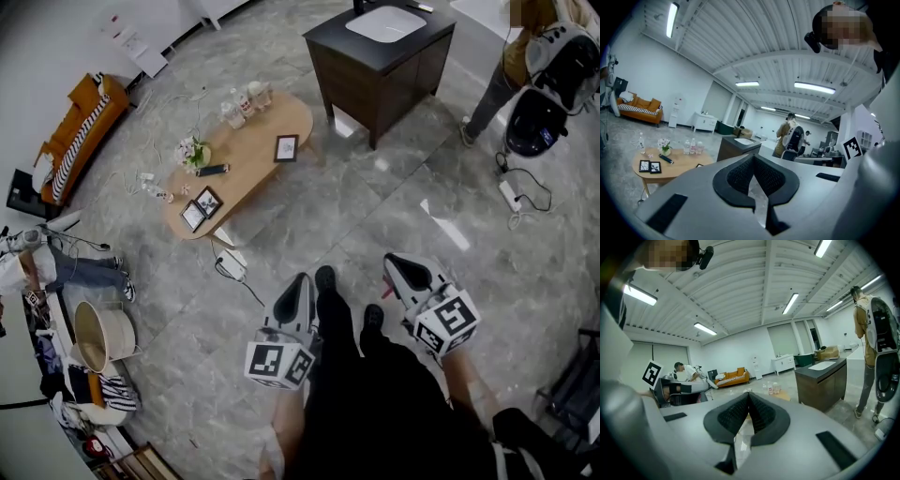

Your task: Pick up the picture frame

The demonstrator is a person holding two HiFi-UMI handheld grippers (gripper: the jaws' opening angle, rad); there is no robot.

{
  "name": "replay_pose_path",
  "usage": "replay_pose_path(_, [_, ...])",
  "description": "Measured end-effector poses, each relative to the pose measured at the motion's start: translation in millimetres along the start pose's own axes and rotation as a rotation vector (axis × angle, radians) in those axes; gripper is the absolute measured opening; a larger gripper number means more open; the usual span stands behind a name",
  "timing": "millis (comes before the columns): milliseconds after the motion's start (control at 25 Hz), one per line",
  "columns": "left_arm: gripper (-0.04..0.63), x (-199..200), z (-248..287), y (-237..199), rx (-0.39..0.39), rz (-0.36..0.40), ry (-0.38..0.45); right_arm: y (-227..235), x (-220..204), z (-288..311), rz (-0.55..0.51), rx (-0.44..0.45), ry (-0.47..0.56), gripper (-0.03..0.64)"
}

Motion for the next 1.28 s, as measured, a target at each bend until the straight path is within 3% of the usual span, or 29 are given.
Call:
replay_pose_path(240, [0.012, 12.4, 38.1, -34.1, -0.043, -0.016, 0.002, 13.7, 17.2, 39.5, -0.011, -0.028, -0.011, 0.012])
replay_pose_path(560, [0.012, 69.5, 105.0, -110.4, -0.087, -0.017, 0.054, 31.1, 82.8, 135.6, -0.086, -0.042, 0.019, 0.012])
replay_pose_path(760, [0.012, 102.1, 128.7, -157.0, -0.108, -0.011, 0.073, 30.0, 109.7, 191.8, -0.08, -0.05, 0.031, 0.012])
replay_pose_path(1040, [0.012, 112.8, 159.4, -217.7, -0.103, -0.034, 0.032, 33.1, 121.0, 250.9, -0.077, -0.071, 0.0, 0.012])
replay_pose_path(1280, [0.012, 118.9, 195.1, -237.8, -0.067, -0.022, -0.004, 70.8, 122.5, 274.7, -0.045, -0.114, -0.025, 0.012])
Point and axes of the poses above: the fingertips, and each gripper's own axes: z forward along the fingers, y to its right, x out of its top, the point moved 4 cm from there along -z, backward along the fingers, and after that the axes turned 4 degrees about -y, right-handed, at the moved point
